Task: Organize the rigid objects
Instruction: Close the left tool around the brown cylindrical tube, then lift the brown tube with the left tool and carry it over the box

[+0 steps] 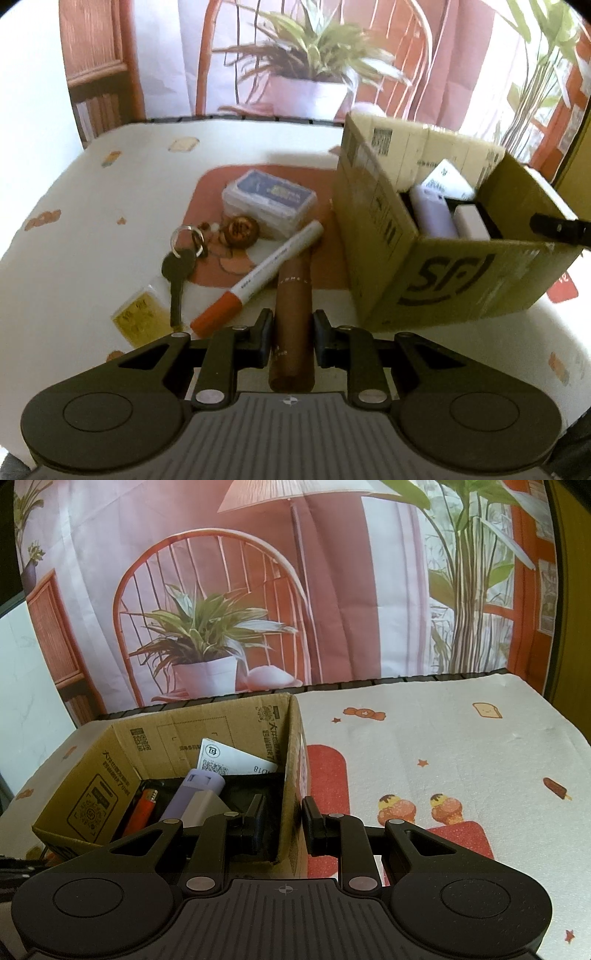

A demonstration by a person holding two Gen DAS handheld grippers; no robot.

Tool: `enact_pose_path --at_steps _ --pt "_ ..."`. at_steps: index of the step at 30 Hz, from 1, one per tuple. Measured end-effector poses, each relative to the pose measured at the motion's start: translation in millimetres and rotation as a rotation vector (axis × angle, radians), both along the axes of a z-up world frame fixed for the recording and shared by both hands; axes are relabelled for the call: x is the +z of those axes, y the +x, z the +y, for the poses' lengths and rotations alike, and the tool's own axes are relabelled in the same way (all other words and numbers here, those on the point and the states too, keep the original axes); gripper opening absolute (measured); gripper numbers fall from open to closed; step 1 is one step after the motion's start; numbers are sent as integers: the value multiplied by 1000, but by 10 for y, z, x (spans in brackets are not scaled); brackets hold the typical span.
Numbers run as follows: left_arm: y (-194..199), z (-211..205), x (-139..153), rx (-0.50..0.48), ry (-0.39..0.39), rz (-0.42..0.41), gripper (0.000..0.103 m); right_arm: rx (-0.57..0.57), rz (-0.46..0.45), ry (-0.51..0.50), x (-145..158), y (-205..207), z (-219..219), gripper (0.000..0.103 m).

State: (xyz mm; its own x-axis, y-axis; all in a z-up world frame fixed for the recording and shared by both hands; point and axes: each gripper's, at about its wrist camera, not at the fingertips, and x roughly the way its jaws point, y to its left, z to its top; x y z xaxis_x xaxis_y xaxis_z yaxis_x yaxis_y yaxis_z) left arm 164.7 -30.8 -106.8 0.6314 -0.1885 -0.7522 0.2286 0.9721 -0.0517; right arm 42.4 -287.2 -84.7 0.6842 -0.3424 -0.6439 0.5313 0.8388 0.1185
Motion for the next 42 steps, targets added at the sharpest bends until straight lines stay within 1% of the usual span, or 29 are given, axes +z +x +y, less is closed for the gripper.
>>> enact_pose_path --at_steps 3,11,17,21,27,30,38,42 --pt "-21 -10 18 -11 11 -3 24 0 0 0 -1 -1 3 21" --pt "-12 -7 -79 -26 11 55 24 0 0 -1 -1 -1 0 20" --pt "86 -58 -83 -48 24 64 24 0 0 0 1 -5 1 21" --pt "172 -85 -147 -46 34 90 24 0 0 0 1 -4 1 21" --pt "162 -60 -156 -36 20 74 24 -1 1 0 -1 -4 1 21" --pt "109 -12 -105 -14 17 44 24 0 0 0 -1 -6 -1 21" --pt "25 132 204 49 -20 -55 24 -1 0 2 -8 3 0 21" --pt "-5 160 343 64 -42 -89 24 -2 0 1 -5 0 -1 21"
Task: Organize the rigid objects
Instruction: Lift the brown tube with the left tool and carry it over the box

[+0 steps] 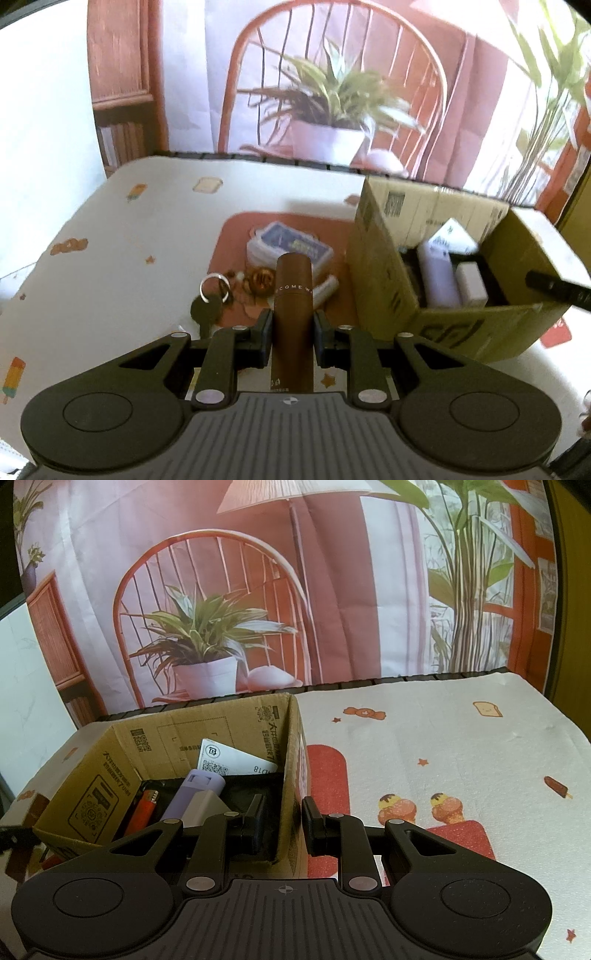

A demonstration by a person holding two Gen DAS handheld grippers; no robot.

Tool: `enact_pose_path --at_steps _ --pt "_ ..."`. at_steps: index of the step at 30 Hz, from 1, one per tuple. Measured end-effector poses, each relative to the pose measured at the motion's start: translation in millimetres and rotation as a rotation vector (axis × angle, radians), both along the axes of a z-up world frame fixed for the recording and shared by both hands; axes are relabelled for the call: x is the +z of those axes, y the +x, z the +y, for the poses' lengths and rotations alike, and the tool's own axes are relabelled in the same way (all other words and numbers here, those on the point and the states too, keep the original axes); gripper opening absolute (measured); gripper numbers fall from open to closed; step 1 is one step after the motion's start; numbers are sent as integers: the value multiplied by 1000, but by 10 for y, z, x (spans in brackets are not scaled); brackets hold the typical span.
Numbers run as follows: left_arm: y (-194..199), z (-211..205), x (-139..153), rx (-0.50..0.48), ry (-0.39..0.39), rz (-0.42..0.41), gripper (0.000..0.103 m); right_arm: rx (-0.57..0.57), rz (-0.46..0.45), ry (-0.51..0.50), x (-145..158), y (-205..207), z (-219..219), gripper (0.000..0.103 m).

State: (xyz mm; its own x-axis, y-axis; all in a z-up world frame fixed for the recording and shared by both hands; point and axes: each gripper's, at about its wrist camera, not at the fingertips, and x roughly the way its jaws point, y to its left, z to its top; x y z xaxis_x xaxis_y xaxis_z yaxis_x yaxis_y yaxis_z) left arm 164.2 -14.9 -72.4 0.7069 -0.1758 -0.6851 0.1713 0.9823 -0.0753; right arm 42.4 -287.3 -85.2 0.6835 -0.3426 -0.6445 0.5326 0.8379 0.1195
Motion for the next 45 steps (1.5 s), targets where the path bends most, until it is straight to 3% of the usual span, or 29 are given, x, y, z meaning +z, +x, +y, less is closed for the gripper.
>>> enact_pose_path --at_steps 7,20,30,36,45 --pt "2 -59 240 -3 -35 -48 24 0 0 0 3 -2 0 21" --pt "141 -541 514 -124 -80 -111 24 0 0 0 4 -1 1 20" --pt "329 -854 406 -168 -98 -51 24 -5 -5 3 5 -2 -2 17" --pt "473 -989 277 -171 -75 -18 24 -11 -13 7 -2 -13 -34 12" --pt "604 -1111 130 -172 -36 29 24 -11 -22 11 -9 -20 -53 12"
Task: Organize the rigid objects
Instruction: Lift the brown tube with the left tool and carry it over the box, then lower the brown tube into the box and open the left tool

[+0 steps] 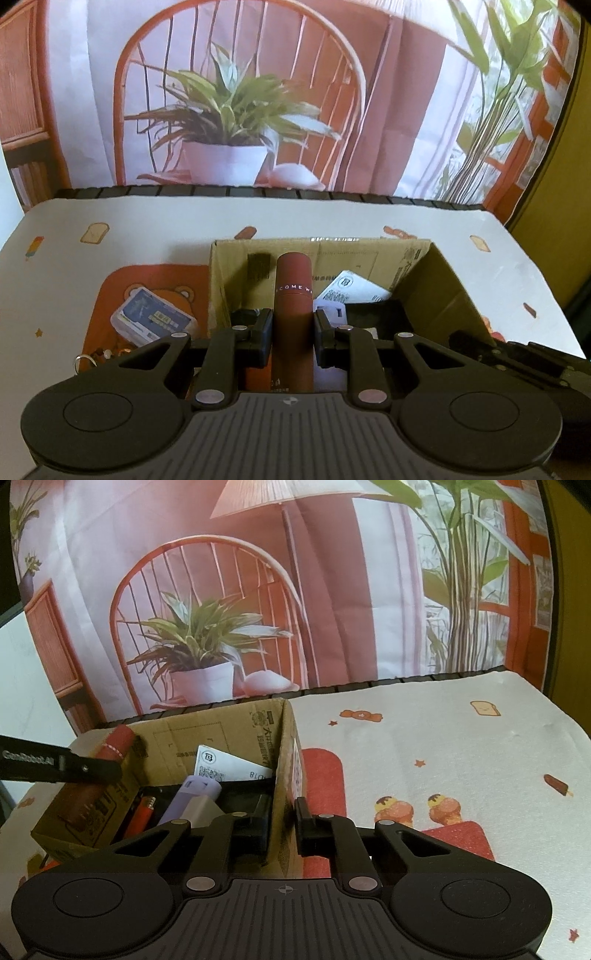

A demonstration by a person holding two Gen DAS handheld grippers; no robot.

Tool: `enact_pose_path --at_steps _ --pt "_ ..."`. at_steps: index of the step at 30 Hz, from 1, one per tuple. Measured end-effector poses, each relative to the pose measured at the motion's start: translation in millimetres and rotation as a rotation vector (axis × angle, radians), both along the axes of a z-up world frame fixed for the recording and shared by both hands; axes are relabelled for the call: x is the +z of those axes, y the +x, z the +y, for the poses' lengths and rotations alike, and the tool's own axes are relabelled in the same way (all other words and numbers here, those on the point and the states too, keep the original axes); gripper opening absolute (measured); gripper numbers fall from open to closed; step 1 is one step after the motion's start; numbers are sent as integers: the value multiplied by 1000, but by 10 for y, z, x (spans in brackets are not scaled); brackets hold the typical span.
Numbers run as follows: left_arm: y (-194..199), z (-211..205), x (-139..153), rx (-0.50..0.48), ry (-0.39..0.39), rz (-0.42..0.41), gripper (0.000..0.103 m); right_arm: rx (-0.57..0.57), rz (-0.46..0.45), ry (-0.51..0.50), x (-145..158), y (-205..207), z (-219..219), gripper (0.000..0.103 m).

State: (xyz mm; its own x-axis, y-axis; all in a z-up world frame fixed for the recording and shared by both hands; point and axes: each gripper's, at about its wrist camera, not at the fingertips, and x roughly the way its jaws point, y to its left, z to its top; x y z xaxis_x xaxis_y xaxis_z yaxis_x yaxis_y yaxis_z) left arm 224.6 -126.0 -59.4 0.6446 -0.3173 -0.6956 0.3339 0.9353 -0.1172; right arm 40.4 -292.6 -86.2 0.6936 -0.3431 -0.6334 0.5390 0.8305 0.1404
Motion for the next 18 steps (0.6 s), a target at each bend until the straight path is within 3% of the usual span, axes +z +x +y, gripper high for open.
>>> enact_pose_path --at_steps 9,18 --pt "71 -59 -148 -2 43 52 24 1 -4 4 -2 -7 -4 13" --pt "78 -106 -164 -15 66 45 24 2 -5 5 -3 -7 -5 13"
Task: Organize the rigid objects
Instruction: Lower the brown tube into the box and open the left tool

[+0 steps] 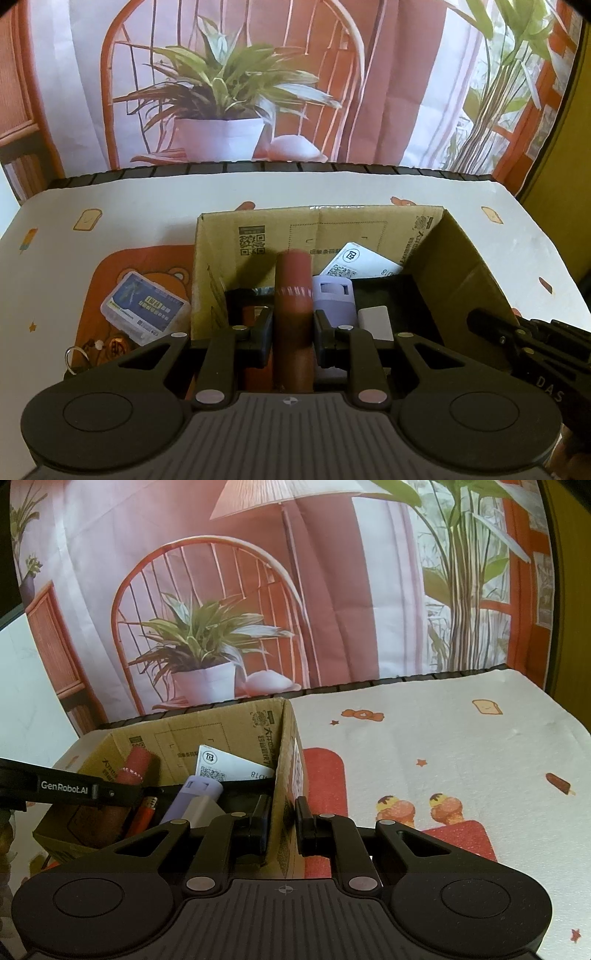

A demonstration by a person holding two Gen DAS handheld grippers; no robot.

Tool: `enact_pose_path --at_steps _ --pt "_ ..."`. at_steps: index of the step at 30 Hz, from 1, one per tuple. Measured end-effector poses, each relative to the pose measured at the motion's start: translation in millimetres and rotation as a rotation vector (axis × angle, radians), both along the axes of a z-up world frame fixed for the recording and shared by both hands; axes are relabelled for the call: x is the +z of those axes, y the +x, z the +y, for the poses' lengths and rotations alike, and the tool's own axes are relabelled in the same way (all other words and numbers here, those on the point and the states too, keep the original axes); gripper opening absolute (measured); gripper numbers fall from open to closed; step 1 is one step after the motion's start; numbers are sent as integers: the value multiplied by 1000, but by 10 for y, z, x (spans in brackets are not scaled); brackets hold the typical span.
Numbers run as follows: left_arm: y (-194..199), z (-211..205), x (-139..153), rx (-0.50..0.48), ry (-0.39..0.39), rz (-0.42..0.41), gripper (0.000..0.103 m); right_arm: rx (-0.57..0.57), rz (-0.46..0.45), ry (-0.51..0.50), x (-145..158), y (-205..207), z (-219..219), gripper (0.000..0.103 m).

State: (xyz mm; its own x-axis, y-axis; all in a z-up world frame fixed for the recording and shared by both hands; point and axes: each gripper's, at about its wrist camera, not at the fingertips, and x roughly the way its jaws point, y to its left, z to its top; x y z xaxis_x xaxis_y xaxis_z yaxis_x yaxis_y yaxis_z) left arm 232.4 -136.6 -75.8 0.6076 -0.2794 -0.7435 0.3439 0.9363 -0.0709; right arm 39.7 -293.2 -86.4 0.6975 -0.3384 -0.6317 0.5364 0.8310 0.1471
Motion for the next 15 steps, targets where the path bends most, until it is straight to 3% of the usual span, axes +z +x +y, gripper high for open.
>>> enact_pose_path --at_steps 8,9,11,14,15 --pt "-6 23 8 19 -5 -5 28 0 0 1 -1 2 0 13" --pt "-11 28 14 20 -7 -8 31 0 0 2 -1 4 2 13" --pt "-34 29 37 14 -19 -16 50 0 0 2 0 2 -1 13" --pt "-77 9 72 -12 -22 -27 70 -1 1 2 -5 4 2 13" --pt "-99 -2 84 -22 -19 -34 73 -2 1 3 -5 7 4 13"
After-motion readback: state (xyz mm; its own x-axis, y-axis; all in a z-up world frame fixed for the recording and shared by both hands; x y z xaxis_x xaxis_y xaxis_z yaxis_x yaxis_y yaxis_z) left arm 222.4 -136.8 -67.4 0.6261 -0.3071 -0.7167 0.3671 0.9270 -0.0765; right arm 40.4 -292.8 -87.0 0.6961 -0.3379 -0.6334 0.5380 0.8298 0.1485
